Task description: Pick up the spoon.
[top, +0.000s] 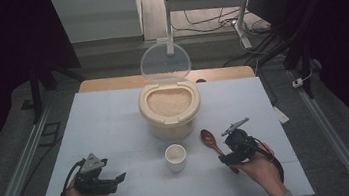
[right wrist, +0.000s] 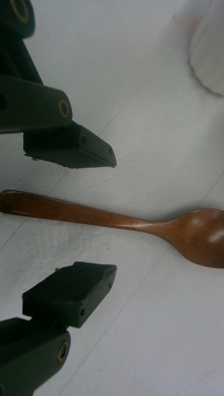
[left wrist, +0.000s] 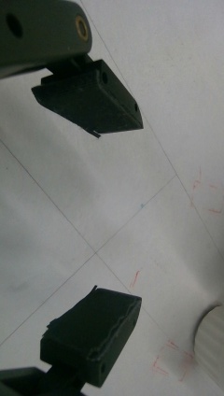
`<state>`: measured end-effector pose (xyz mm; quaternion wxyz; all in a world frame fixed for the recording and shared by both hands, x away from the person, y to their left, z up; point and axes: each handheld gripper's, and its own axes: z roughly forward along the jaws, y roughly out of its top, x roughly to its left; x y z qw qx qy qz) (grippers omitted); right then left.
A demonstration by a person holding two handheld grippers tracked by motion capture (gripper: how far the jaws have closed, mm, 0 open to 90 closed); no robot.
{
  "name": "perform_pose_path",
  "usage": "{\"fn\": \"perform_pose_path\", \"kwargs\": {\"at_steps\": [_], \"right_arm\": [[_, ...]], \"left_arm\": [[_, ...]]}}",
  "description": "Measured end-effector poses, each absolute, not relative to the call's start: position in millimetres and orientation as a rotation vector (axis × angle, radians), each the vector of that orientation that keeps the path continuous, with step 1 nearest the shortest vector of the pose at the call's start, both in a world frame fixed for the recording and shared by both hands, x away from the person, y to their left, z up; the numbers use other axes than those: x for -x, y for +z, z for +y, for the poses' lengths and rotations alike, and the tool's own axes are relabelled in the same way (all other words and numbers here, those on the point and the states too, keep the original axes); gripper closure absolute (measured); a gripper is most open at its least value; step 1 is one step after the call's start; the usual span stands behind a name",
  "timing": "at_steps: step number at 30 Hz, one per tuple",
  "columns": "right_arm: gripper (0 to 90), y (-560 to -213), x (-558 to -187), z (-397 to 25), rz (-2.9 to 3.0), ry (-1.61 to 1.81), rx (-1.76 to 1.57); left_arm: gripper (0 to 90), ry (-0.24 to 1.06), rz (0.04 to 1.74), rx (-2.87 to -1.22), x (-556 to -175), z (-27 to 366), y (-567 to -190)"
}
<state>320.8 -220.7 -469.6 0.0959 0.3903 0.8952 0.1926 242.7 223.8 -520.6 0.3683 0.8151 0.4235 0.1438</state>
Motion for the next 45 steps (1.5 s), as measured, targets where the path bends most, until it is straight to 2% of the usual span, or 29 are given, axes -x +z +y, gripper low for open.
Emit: {"fn": "perform_pose_path", "kwargs": {"at_steps": [10,18,27,38,45], "right_arm": [[48.0,-487,-325,-218,2.691,0.517,-1.191],[57.9,-493,-328,-218,2.692,0.516,-1.214],[63.5,-496,-328,-213,2.689,0.476,-1.207],[75.2,-497,-328,-206,2.658,0.406,-1.187],[78.2,-497,-327,-203,2.657,0.388,-1.184]], "left_arm": [[14.0,0.368,1.087,-2.097,-243,224,-521],[14.0,0.368,1.085,-2.101,-243,224,-522],[13.9,0.368,1.085,-2.106,-243,224,-522],[13.7,0.371,1.081,-2.114,-243,223,-522],[13.8,0.372,1.083,-2.115,-243,223,-523]]}}
